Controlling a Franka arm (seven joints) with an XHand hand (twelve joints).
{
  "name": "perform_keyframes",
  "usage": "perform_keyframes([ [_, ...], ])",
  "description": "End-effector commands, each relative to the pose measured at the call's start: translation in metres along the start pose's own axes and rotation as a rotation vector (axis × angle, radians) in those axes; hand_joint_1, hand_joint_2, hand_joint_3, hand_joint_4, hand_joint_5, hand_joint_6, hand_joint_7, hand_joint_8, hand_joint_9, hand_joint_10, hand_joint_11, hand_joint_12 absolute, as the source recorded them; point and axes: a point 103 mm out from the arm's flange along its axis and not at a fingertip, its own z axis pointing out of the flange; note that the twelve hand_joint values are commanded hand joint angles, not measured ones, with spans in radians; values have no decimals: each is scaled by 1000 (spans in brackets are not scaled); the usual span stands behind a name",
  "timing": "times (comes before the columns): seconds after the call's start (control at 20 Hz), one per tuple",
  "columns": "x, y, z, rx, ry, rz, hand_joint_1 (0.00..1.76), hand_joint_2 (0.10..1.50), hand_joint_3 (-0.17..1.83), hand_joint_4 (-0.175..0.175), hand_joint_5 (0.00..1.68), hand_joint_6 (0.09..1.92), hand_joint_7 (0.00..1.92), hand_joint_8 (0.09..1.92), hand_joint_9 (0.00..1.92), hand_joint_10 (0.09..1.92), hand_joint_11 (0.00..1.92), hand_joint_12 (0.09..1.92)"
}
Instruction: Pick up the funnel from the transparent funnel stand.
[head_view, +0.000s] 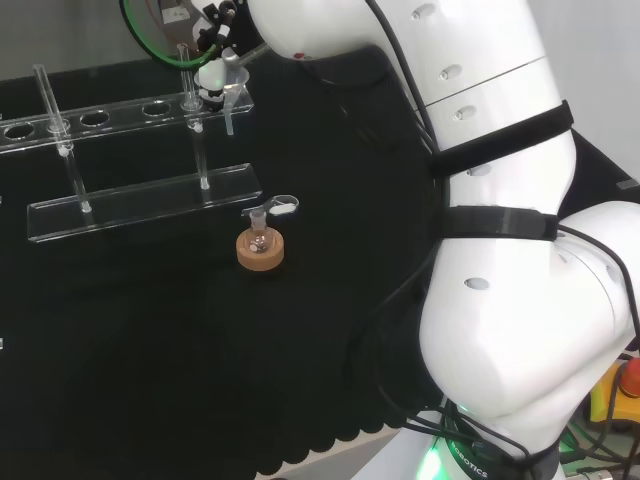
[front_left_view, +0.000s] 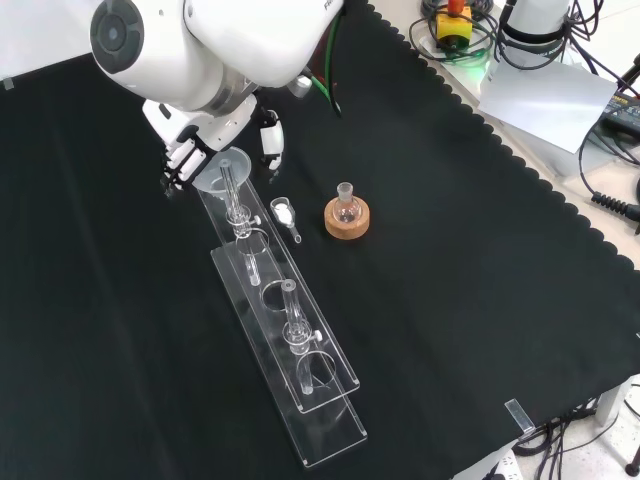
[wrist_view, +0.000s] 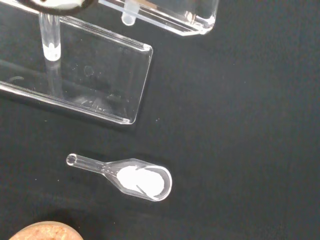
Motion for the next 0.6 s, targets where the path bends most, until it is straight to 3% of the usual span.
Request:
perform_keyframes([
  [0.05, -3, -1, 2, 1, 1, 5, 747, 661, 566, -28, 139, 87, 0, 621, 247, 849, 385, 1479],
  [0.35, -2, -2, 3, -17, -15, 6, 755, 656, 583, -31, 163, 87, 6, 680, 291, 827, 396, 1470],
  [0.6, 0, -1, 3, -17, -37, 4, 771, 657, 606, -38, 204, 87, 86, 717, 445, 721, 425, 1444],
])
